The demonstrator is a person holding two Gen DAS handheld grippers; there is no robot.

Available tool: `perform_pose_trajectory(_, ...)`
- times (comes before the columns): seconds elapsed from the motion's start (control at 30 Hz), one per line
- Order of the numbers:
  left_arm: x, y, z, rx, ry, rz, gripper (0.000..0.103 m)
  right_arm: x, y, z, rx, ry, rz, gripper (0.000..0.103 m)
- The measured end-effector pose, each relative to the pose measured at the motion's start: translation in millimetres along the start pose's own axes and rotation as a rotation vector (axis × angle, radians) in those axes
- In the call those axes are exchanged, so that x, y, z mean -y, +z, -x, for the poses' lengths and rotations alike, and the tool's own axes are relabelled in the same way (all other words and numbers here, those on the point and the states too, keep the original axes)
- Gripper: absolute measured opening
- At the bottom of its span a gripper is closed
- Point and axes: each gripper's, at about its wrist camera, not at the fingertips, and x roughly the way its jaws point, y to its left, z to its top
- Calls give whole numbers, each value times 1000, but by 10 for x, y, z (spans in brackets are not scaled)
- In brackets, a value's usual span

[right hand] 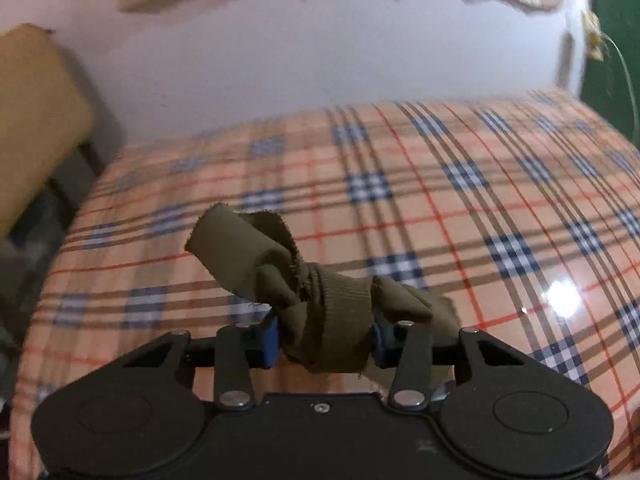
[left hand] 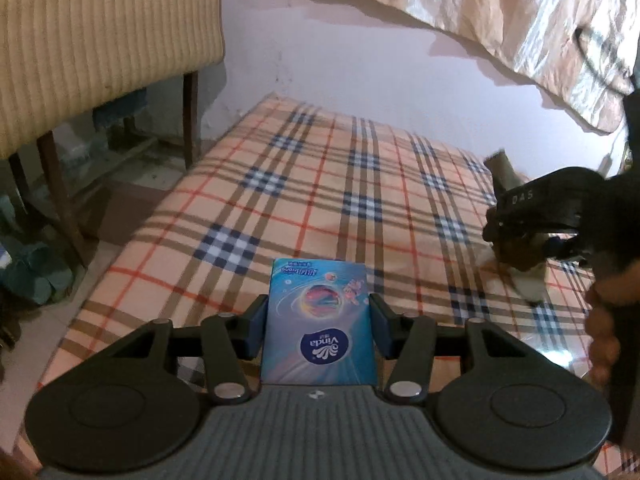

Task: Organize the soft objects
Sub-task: 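Grasp the brown sock with the right tool and lift it, then carry the blue tissue pack with the left tool while the right tool carries the brown sock to the tray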

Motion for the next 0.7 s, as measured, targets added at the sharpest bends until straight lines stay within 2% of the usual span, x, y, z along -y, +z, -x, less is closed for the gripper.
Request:
perform_pose_trajectory(0.1,7,10,131,21,10,-8,53,-78,-134,392,24,133,54,50)
perform_pose_trajectory(0.27,-47,62,396,39,3,34,53,-66,-354,987,43,264,171,50)
perform_pose_trajectory(0.37,-18,53,587,40,-3,45,53,-46,-438,1280,50,295,232,50)
perform_pose_trajectory(0.7,239,11,1137,38,74,3,53,123,-625,1962,102,305,314,50)
